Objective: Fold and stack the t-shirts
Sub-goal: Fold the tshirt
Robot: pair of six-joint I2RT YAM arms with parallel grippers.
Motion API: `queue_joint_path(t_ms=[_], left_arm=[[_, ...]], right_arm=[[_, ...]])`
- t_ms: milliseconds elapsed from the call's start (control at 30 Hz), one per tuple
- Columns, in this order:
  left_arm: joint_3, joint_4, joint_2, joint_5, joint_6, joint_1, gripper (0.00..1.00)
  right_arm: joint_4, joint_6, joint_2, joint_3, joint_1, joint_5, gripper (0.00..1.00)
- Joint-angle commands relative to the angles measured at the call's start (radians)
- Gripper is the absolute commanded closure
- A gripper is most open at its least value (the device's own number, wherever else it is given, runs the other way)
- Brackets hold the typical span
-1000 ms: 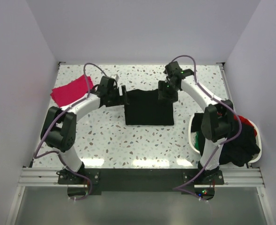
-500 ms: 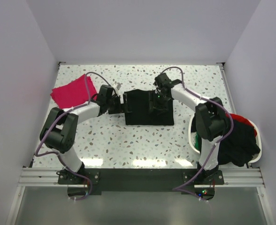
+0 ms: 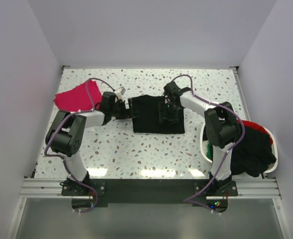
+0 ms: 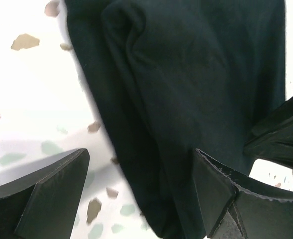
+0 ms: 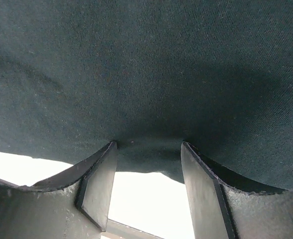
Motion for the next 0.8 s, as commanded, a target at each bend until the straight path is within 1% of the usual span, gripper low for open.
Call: queue_joint_path(t_ms=[0,133,400,567,767], left_arm=[[-0.026,0.149,0.047,0.071,-0.002,0.013,0.11],[-0.033,0.193,0.082,0.087,-0.021,0.022,0.11],[-0.036,0.197,0.119,0.015,-0.026,0.023,0.12],[-0.036,0.208,0.15,0.004,-0.044,0.022,0.13],[-0.05,0.191,0.177,-0.024,-0.075,0.019,0.16]], right_arm=[[0.002,-0.003,-0.034,-0.014,-0.001,0.017,0.42],[0.0,0.0,-0.043,-0.017,0.0,0.015,0.42],[0.003,0.006,-0.044,-0.014,-0.001,0.006,0.42],[0.002,0.006,-0.04,-0.018,0.002,0.001,0.42],[0.007,0.009,-0.037,-0.023,0.002,-0.003,0.42]])
